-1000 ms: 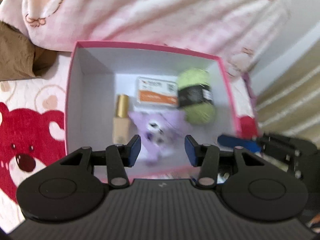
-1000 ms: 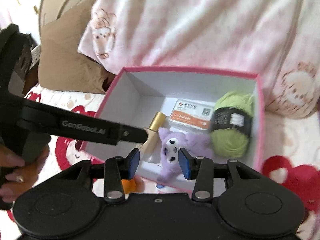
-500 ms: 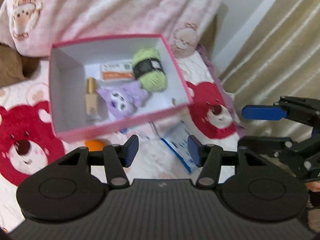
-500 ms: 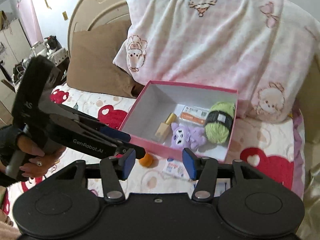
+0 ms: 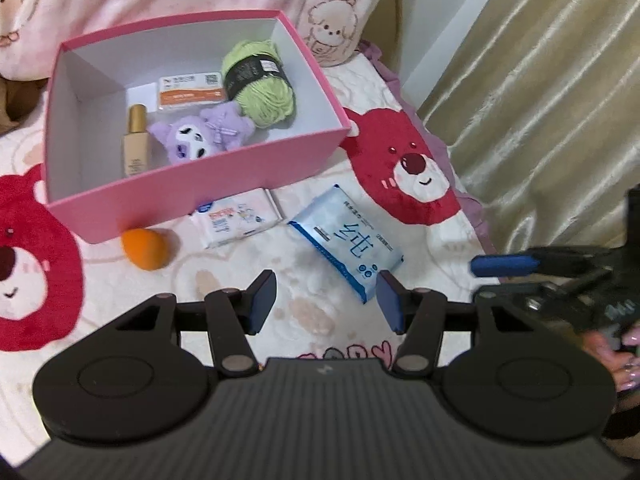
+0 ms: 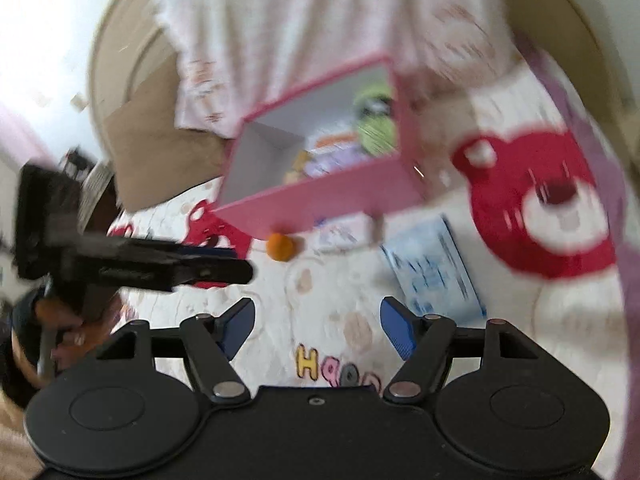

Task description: Organize objects

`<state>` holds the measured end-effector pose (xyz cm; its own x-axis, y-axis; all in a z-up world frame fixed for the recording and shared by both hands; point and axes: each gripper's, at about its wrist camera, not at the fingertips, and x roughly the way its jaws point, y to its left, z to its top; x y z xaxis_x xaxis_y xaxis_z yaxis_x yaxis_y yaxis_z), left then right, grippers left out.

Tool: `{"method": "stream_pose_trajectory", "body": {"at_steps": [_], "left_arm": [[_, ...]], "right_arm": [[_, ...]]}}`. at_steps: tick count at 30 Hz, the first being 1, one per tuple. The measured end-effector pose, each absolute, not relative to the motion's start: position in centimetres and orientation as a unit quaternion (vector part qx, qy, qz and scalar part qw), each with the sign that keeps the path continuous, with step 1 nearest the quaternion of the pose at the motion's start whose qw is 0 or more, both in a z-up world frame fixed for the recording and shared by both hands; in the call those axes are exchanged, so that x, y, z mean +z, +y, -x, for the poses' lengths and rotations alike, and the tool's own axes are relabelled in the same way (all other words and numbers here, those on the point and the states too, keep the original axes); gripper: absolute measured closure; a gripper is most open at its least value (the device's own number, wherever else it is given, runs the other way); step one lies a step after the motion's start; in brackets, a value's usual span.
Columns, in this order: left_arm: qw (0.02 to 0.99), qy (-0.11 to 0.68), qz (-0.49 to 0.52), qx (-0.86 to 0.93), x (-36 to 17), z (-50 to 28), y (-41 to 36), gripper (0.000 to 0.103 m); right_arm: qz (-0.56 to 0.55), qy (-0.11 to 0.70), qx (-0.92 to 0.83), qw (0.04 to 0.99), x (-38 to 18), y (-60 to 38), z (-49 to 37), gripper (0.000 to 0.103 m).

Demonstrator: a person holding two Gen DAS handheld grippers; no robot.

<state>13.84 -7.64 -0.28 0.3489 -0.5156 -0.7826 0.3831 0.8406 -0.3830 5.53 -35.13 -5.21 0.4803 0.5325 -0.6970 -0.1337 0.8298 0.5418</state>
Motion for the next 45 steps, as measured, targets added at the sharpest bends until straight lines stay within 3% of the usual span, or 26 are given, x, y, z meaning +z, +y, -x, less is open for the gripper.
{"method": "stream_pose_trajectory", "body": {"at_steps": [4, 6, 16, 21, 26, 30, 34, 45], "left_arm": [[0.821, 0.493, 0.074, -0.278, -2.5, -13.9, -8.6, 0.046], [0.823, 0.488, 0.065, -0.284, -3.6, -14.1, -9.3, 0.038], [0.823, 0.488, 0.060, -0.284, -9.7, -16.4, -11.3, 0.038], [0.821, 0.502, 0.066, -0.265, -10.9, -19.0, -12.5, 0.042], [0.831, 0.475, 0.060, -0.285, -10.9, -20.3, -14.4, 0.050], [0.832, 0.472, 0.046, -0.288, -11.6, -21.4, -16.6, 0.054], [0.840, 0.467, 0.007, -0.276, -12.2, -21.9, -17.8, 0.055], [0.819, 0.490, 0.078, -0.289, -13.0, -19.8, -15.4, 0.055]], "right_arm": [[-0.268, 0.497, 0.155, 0.811, -9.9, -36.8, -6.4, 0.029], [-0.285, 0.516, 0.129, 0.798, -12.6, -37.5, -7.3, 0.029], [-0.393, 0.550, 0.069, 0.734, -17.2, -39.6, -10.3, 0.029], [-0.397, 0.509, 0.046, 0.762, -18.5, -39.5, -10.3, 0.030], [-0.411, 0.492, 0.050, 0.766, -18.9, -40.2, -9.7, 0.048], [-0.387, 0.491, 0.035, 0.780, -19.2, -39.9, -9.6, 0.071], [-0.374, 0.477, 0.034, 0.795, -19.2, -40.0, -9.6, 0.073], [-0.309, 0.458, 0.053, 0.832, -18.1, -39.5, -10.4, 0.073]]}}
